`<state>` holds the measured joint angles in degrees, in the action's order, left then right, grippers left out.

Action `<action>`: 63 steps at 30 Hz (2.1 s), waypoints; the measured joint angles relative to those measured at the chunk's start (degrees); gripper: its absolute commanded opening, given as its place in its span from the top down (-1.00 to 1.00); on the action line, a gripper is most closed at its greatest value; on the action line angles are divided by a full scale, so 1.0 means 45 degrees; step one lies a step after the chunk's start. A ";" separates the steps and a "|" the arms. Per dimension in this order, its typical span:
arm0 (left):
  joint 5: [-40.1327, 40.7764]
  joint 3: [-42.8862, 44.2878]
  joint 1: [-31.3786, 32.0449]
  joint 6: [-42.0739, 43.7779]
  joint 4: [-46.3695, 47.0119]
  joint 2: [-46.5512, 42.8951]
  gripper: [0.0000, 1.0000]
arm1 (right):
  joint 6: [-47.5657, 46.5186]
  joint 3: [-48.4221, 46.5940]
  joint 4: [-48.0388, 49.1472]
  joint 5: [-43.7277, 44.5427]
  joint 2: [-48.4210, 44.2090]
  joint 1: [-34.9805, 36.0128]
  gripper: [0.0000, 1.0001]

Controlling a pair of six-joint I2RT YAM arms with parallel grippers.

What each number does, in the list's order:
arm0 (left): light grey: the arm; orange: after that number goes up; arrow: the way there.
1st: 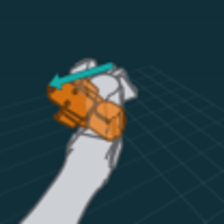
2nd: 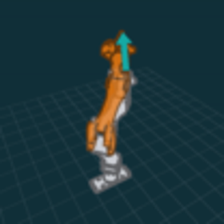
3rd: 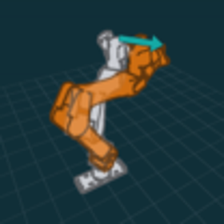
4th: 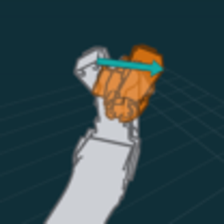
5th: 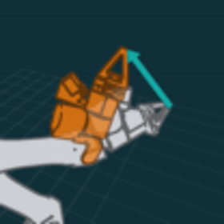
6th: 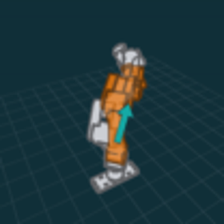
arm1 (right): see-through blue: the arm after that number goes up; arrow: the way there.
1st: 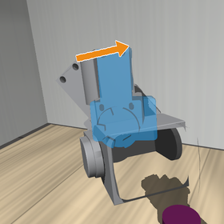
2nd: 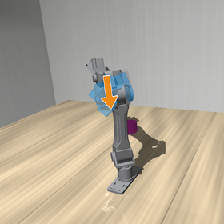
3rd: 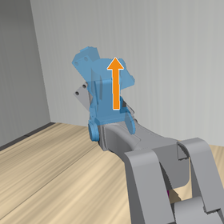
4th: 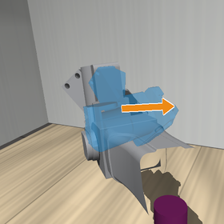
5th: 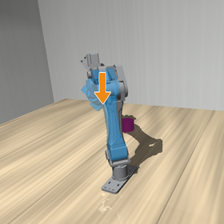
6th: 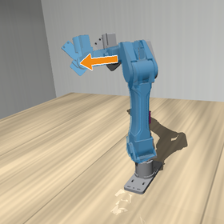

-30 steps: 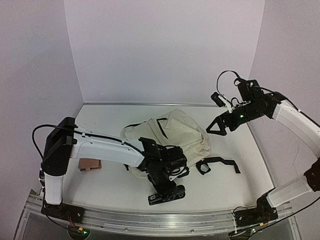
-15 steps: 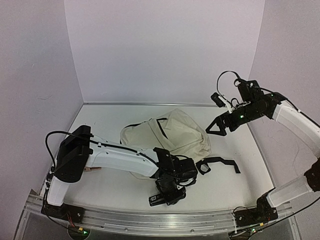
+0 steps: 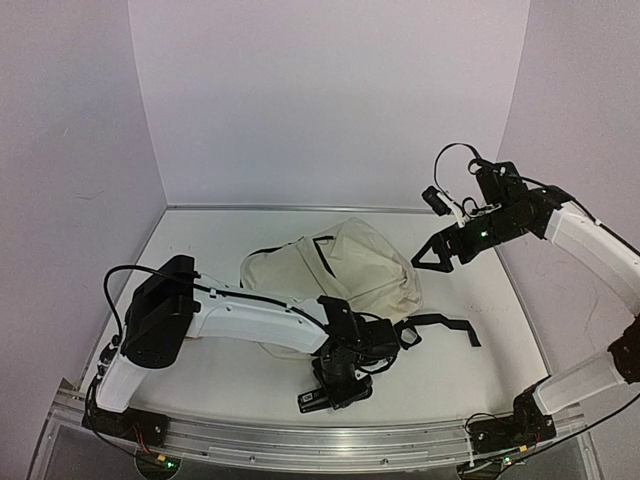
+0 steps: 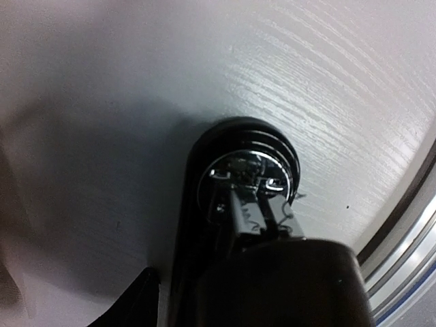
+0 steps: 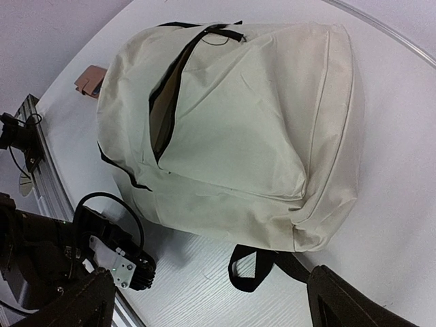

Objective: Pack the student bag
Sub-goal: Pick up the stationery from the center of the board.

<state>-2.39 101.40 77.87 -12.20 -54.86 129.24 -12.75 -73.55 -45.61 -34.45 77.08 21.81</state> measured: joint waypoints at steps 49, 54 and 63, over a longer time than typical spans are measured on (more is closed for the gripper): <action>-0.1289 -0.4314 -0.2619 -0.2997 0.4456 -0.6937 0.82 | 0.1137 -0.3010 0.0076 0.1693 0.2208 0.0096 -0.79; -0.1672 -0.5585 -0.4104 -0.4086 0.5422 -0.8318 0.82 | 0.1373 -0.4500 0.0162 0.3296 0.3526 0.1324 -0.62; -0.1422 -0.7594 -0.5655 -0.6096 0.5994 -1.0605 0.81 | 0.1441 -0.7168 0.0102 0.5819 0.6601 0.4541 -0.35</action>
<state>-8.79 67.23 52.42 -39.63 -27.89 81.52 -6.26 -105.80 -45.15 -8.26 106.78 42.24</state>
